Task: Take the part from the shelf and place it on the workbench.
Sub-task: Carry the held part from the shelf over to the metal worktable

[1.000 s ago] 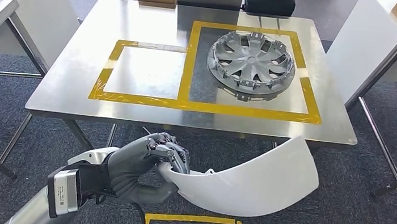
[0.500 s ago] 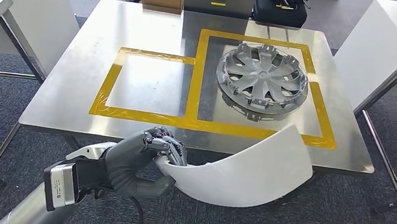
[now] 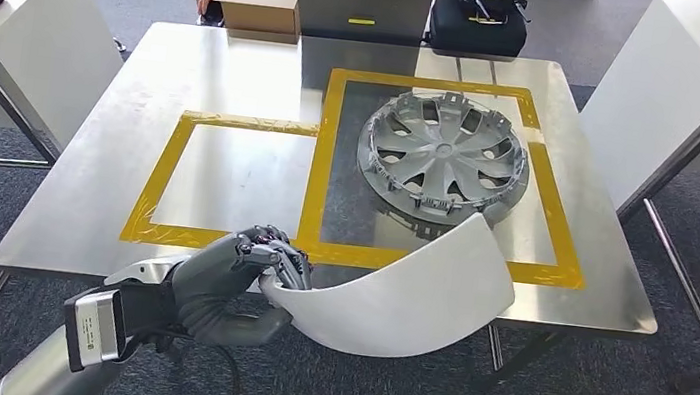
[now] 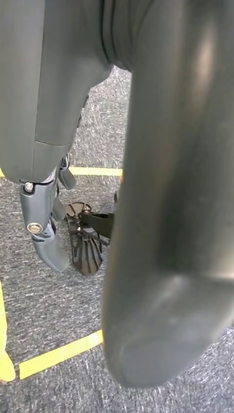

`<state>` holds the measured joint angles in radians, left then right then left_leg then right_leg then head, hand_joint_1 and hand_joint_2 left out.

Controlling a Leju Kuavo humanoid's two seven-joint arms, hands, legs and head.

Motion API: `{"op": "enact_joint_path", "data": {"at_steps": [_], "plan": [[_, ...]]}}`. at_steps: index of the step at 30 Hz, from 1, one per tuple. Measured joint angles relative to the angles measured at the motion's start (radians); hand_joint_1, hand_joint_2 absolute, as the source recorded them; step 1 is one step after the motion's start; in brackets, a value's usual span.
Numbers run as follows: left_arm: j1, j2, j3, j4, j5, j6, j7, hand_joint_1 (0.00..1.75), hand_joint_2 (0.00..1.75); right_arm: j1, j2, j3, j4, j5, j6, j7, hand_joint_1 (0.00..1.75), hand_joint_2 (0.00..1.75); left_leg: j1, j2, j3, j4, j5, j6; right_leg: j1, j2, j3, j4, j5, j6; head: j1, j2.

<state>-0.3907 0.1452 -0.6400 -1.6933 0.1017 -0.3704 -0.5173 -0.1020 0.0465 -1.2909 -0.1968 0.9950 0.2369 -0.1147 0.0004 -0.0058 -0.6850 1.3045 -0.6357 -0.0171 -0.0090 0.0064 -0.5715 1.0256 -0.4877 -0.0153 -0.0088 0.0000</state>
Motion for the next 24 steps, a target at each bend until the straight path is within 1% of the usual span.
{"op": "enact_joint_path", "data": {"at_steps": [1, 2, 3, 4, 5, 6, 7, 8, 9, 10, 11, 13, 14, 15, 16, 17, 18, 19, 20, 21, 22, 24], "plan": [[0.002, 0.003, 0.000, 0.001, 0.000, 0.000, -0.002, 1.75, 1.75, 0.001, 0.000, 0.000, 0.000, -0.001, -0.001, 0.000, 0.00, 0.00, 0.000, 0.000, -0.004, -0.028, 0.023, 0.002, 0.000, 0.001, 0.012, 0.000, -0.009, 0.001, -0.001, 0.000], [0.003, 0.005, 0.000, 0.002, 0.000, 0.000, -0.003, 1.75, 1.75, 0.001, 0.000, 0.000, 0.000, -0.003, -0.001, 0.000, 0.00, 0.00, 0.000, 0.000, 0.006, -0.083, 0.067, 0.005, 0.000, 0.002, 0.025, 0.000, -0.019, 0.003, -0.002, 0.000], [0.003, 0.006, 0.000, 0.002, 0.000, 0.000, -0.004, 1.75, 1.75, 0.001, 0.000, 0.000, 0.000, -0.006, -0.002, 0.000, 0.00, 0.00, 0.000, 0.000, 0.020, -0.151, 0.123, 0.008, 0.001, 0.002, 0.036, 0.000, -0.030, 0.006, -0.002, 0.000], [0.004, 0.008, -0.001, 0.003, -0.001, 0.000, -0.004, 1.75, 1.75, 0.000, 0.000, 0.000, 0.000, -0.008, -0.003, 0.001, 0.00, 0.00, -0.002, 0.001, 0.033, -0.206, 0.159, 0.013, 0.002, 0.003, 0.045, 0.001, -0.039, 0.010, -0.003, 0.000], [0.004, 0.009, -0.001, 0.004, -0.001, 0.000, -0.004, 1.75, 1.75, -0.001, 0.000, 0.000, 0.000, -0.009, -0.005, 0.004, 0.00, 0.00, -0.004, 0.001, 0.043, -0.244, 0.184, 0.018, 0.003, 0.003, 0.051, 0.000, -0.048, 0.015, -0.004, 0.000], [0.005, 0.010, -0.002, 0.004, -0.001, 0.000, -0.005, 1.75, 1.75, -0.001, 0.000, 0.000, 0.000, -0.010, -0.007, 0.007, 0.00, 0.00, -0.005, 0.001, 0.046, -0.261, 0.191, 0.024, 0.004, 0.003, 0.055, 0.002, -0.054, 0.022, -0.004, 0.000], [0.006, 0.010, -0.002, 0.004, -0.002, 0.000, -0.006, 1.75, 1.75, -0.001, 0.000, 0.000, 0.000, -0.012, -0.008, 0.011, 0.00, 0.00, -0.006, 0.001, 0.050, -0.262, 0.184, 0.030, 0.005, 0.004, 0.061, 0.002, -0.057, 0.028, -0.004, 0.000], [0.007, 0.011, -0.002, 0.003, -0.002, 0.000, -0.007, 1.75, 1.75, -0.001, 0.000, 0.000, 0.000, -0.013, -0.010, 0.015, 0.00, 0.00, -0.003, 0.000, 0.057, -0.265, 0.187, 0.036, 0.005, 0.003, 0.065, 0.004, -0.060, 0.034, -0.004, 0.000], [0.008, 0.012, -0.002, 0.002, -0.002, 0.000, -0.009, 1.75, 1.75, -0.001, 0.000, 0.000, 0.000, -0.014, -0.011, 0.018, 0.00, 0.00, -0.001, 0.000, 0.065, -0.268, 0.187, 0.041, 0.005, 0.002, 0.065, 0.017, -0.061, 0.038, -0.003, 0.000], [0.010, 0.012, -0.003, 0.002, -0.004, 0.000, -0.010, 1.75, 1.75, -0.001, 0.000, 0.000, 0.000, -0.014, -0.012, 0.022, 0.00, 0.00, 0.001, 0.000, 0.075, -0.269, 0.184, 0.047, 0.004, 0.001, 0.053, 0.045, -0.069, 0.042, -0.001, 0.000], [0.013, 0.012, -0.003, 0.001, -0.005, 0.000, -0.012, 1.75, 1.75, -0.002, 0.000, 0.000, 0.000, -0.015, -0.015, 0.027, 0.00, 0.00, 0.003, 0.001, 0.083, -0.271, 0.181, 0.051, 0.003, 0.000, 0.027, 0.093, -0.084, 0.047, 0.001, 0.000], [0.027, 0.015, -0.002, 0.001, -0.007, 0.004, -0.017, 1.75, 1.75, 0.000, 0.001, 0.000, 0.000, -0.015, -0.020, 0.037, 0.00, 0.00, 0.003, 0.001, 0.092, -0.272, 0.171, 0.057, 0.001, -0.001, -0.055, 0.218, -0.133, 0.055, 0.006, 0.000], [0.039, 0.016, -0.002, 0.000, -0.011, 0.009, -0.021, 1.75, 1.75, 0.003, 0.001, 0.000, 0.000, -0.015, -0.022, 0.043, 0.00, 0.00, 0.002, 0.000, 0.096, -0.272, 0.165, 0.058, 0.000, -0.001, -0.092, 0.262, -0.151, 0.057, 0.007, 0.000], [0.054, 0.018, 0.000, -0.003, -0.019, 0.015, -0.026, 1.75, 1.75, 0.007, 0.001, 0.000, 0.000, -0.014, -0.022, 0.048, 0.00, 0.00, 0.002, 0.000, 0.102, -0.272, 0.159, 0.057, 0.000, -0.001, -0.116, 0.277, -0.149, 0.058, 0.008, 0.000], [0.071, 0.020, 0.003, -0.009, -0.032, 0.022, -0.031, 1.75, 1.75, 0.010, 0.001, 0.000, 0.000, -0.013, -0.022, 0.053, 0.00, 0.00, 0.002, -0.001, 0.109, -0.272, 0.152, 0.056, 0.000, -0.001, -0.123, 0.258, -0.125, 0.058, 0.010, 0.000], [0.090, 0.020, 0.007, -0.017, -0.049, 0.029, -0.036, 1.75, 1.75, 0.013, 0.001, 0.000, 0.000, -0.012, -0.021, 0.058, 0.00, 0.00, 0.002, -0.001, 0.119, -0.272, 0.145, 0.053, 0.000, -0.001, -0.112, 0.204, -0.079, 0.056, 0.011, 0.000], [0.109, 0.021, 0.011, -0.029, -0.068, 0.034, -0.040, 1.75, 1.75, 0.015, 0.001, 0.000, 0.000, -0.011, -0.020, 0.063, 0.00, 0.00, 0.002, -0.001, 0.128, -0.272, 0.137, 0.050, 0.001, -0.002, -0.091, 0.133, -0.028, 0.052, 0.012, 0.000], [0.127, 0.021, 0.015, -0.041, -0.085, 0.038, -0.043, 1.75, 1.75, 0.016, 0.001, 0.000, 0.000, -0.010, -0.020, 0.069, 0.00, 0.00, 0.001, -0.001, 0.136, -0.271, 0.130, 0.045, 0.003, -0.002, -0.072, 0.072, 0.000, 0.047, 0.012, 0.000], [0.144, 0.021, 0.018, -0.054, -0.104, 0.042, -0.046, 1.75, 1.75, 0.017, 0.001, 0.000, 0.000, -0.009, -0.020, 0.076, 0.00, 0.00, 0.000, -0.001, 0.140, -0.271, 0.124, 0.040, 0.005, -0.003, -0.058, 0.032, 0.012, 0.041, 0.013, 0.000], [0.159, 0.021, 0.022, -0.068, -0.123, 0.046, -0.048, 1.75, 1.75, 0.019, 0.001, 0.000, 0.000, -0.008, -0.021, 0.082, 0.00, 0.00, -0.002, -0.001, 0.143, -0.269, 0.118, 0.036, 0.006, -0.003, -0.051, 0.013, 0.019, 0.036, 0.013, 0.000], [0.172, 0.021, 0.027, -0.082, -0.141, 0.050, -0.048, 1.75, 1.75, 0.021, 0.002, 0.000, 0.000, -0.008, -0.022, 0.087, 0.00, 0.00, -0.004, -0.001, 0.145, -0.269, 0.115, 0.040, 0.006, -0.003, -0.049, 0.012, 0.015, 0.034, 0.013, 0.000], [0.192, 0.019, 0.038, -0.107, -0.175, 0.058, -0.045, 1.75, 1.75, 0.025, 0.005, 0.000, 0.000, -0.006, -0.025, 0.095, 0.00, 0.00, -0.006, 0.000, 0.149, -0.269, 0.111, 0.052, 0.005, -0.002, -0.045, 0.009, 0.031, 0.031, 0.011, 0.000]]}}
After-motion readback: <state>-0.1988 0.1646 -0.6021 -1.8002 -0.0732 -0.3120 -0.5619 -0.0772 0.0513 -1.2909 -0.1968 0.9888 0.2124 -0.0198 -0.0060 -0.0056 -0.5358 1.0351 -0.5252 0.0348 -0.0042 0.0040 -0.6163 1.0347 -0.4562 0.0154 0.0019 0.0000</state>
